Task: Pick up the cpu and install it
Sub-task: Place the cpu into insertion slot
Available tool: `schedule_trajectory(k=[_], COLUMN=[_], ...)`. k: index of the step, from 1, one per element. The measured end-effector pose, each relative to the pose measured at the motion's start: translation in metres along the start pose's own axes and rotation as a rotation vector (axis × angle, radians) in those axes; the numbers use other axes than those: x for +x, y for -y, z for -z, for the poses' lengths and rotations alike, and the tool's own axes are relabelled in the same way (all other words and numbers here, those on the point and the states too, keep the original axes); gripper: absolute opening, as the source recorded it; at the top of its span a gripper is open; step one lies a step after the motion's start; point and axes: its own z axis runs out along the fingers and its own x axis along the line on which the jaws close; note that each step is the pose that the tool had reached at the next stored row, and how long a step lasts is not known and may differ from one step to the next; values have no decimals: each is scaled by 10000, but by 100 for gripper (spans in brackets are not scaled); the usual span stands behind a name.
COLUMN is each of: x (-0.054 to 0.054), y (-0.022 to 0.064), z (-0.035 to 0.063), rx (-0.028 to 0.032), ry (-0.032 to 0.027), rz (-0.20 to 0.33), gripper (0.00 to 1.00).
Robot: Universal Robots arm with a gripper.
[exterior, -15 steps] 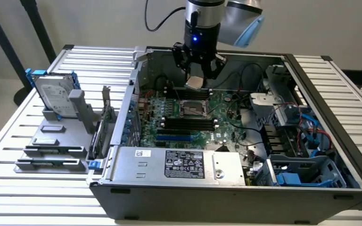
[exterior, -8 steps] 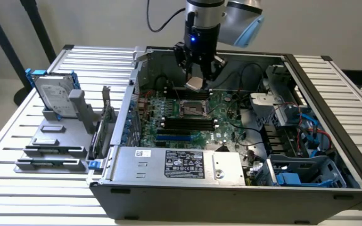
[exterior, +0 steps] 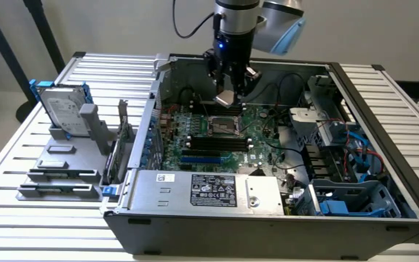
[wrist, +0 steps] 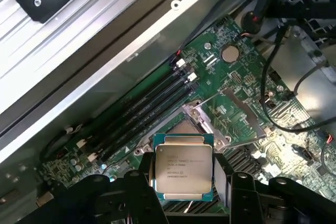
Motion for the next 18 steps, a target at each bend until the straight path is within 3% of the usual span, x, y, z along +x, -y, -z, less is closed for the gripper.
schedule_trajectory(k=[18], x=[-1], y=[4], z=[-56], rx=[-38], ry=[249], rz=[-3271], gripper=[55])
